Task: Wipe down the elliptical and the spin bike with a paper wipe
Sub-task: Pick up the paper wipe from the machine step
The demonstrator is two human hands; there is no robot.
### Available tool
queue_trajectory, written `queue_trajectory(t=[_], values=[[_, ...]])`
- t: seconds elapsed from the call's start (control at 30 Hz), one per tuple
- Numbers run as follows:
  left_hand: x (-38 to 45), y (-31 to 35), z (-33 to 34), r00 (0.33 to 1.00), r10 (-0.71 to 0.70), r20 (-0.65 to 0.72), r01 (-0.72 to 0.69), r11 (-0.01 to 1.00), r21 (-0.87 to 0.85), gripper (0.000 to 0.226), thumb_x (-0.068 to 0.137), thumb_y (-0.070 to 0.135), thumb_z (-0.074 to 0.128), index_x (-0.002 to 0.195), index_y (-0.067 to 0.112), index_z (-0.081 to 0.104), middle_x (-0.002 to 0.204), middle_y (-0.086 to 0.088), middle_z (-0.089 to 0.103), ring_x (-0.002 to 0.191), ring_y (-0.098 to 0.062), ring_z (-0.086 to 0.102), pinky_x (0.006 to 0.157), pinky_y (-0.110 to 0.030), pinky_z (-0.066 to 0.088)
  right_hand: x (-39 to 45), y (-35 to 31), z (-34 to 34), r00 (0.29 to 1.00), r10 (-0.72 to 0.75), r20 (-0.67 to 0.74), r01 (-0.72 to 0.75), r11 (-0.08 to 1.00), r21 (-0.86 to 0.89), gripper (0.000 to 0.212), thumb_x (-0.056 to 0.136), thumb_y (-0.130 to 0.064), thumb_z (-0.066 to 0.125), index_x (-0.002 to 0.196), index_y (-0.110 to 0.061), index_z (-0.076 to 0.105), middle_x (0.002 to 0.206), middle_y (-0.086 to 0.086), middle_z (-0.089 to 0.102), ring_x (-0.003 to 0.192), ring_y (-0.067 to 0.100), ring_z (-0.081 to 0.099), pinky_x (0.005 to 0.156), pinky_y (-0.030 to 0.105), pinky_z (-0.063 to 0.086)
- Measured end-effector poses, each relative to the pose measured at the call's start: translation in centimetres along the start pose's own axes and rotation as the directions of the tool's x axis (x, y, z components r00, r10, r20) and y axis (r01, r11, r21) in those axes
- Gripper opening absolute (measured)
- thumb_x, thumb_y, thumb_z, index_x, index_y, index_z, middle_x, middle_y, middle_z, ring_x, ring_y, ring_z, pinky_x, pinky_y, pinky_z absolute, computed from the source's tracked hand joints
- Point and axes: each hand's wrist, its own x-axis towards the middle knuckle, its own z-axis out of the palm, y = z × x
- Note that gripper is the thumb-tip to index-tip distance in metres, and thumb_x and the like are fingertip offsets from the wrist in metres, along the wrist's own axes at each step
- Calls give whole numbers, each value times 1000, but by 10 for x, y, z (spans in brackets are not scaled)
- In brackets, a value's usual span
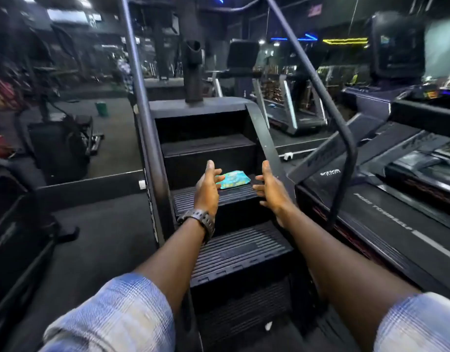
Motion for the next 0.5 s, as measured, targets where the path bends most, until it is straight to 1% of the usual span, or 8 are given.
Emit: queue_trajectory(t=[0.07, 0.13, 0.2, 0.27, 0.37, 0.43, 0.47, 0.5], values=[[28, -1, 5, 999, -35, 15, 35, 999, 8, 61, 100, 57, 31, 123, 9, 63, 119, -9, 66, 103, -19, 57, 78, -31, 41, 29, 4, 5, 999, 46, -7, -46, 999, 10, 72, 65, -93, 21, 85, -35, 59, 95, -4, 70, 106, 20, 61, 103, 48, 42], [58, -7, 12, 998, -54, 30, 54, 998, 14, 63, 99, 60, 30, 123, 11, 63, 120, -8, 66, 103, -19, 57, 78, -32, 41, 57, 11, 9, 998, 63, 3, -63, 998, 10, 75, 62, -94, 21, 85, -34, 60, 95, -4, 70, 107, 21, 61, 103, 48, 41], [92, -18, 24, 998, -56, 18, 56, 998, 15, 65, 99, 61, 29, 122, 11, 63, 120, -8, 66, 105, -20, 58, 77, -30, 41, 94, 18, 14, 997, 71, 10, -71, 997, -1, 78, 65, -93, 21, 92, -32, 61, 98, -2, 70, 106, 21, 61, 103, 48, 41], [123, -29, 35, 997, -70, 21, 69, 997, 15, 65, 99, 61, 28, 123, 11, 62, 121, -8, 65, 109, -22, 59, 77, -29, 42, 134, 28, 20, 997, 75, 23, -75, 997, -3, 88, 64, -92, 19, 103, -27, 64, 103, 0, 70, 107, 21, 61, 104, 47, 42], [187, -58, 55, 996, -92, -12, 92, 996, 15, 66, 98, 63, 25, 124, 15, 62, 123, -4, 65, 116, -24, 58, 91, -35, 44, 215, 51, 36, 992, 111, 59, -110, 994, -15, 101, 59, -93, 16, 113, -23, 65, 110, 2, 70, 111, 23, 60, 102, 44, 42], [229, -76, 67, 993, -109, -36, 110, 994, 23, 63, 98, 63, 23, 121, 19, 62, 124, -1, 64, 118, -24, 57, 100, -41, 42, 271, 70, 50, 984, 147, 99, -149, 989, 10, 95, 64, -92, 17, 112, -25, 65, 100, -1, 71, 104, 21, 61, 94, 39, 42], [254, -86, 75, 991, -122, -58, 123, 992, 23, 62, 98, 63, 23, 119, 20, 62, 125, -1, 64, 118, -23, 56, 102, -43, 41, 303, 81, 58, 978, 169, 123, -173, 985, 20, 88, 70, -89, 19, 111, -26, 64, 97, -3, 70, 100, 19, 61, 92, 38, 42], [282, -99, 85, 987, -140, -83, 142, 989, 25, 61, 99, 62, 23, 118, 20, 62, 126, -1, 64, 118, -23, 57, 103, -44, 42, 340, 97, 67, 973, 185, 141, -191, 981, 26, 81, 76, -85, 20, 110, -26, 64, 95, -3, 69, 100, 18, 61, 95, 39, 43]])
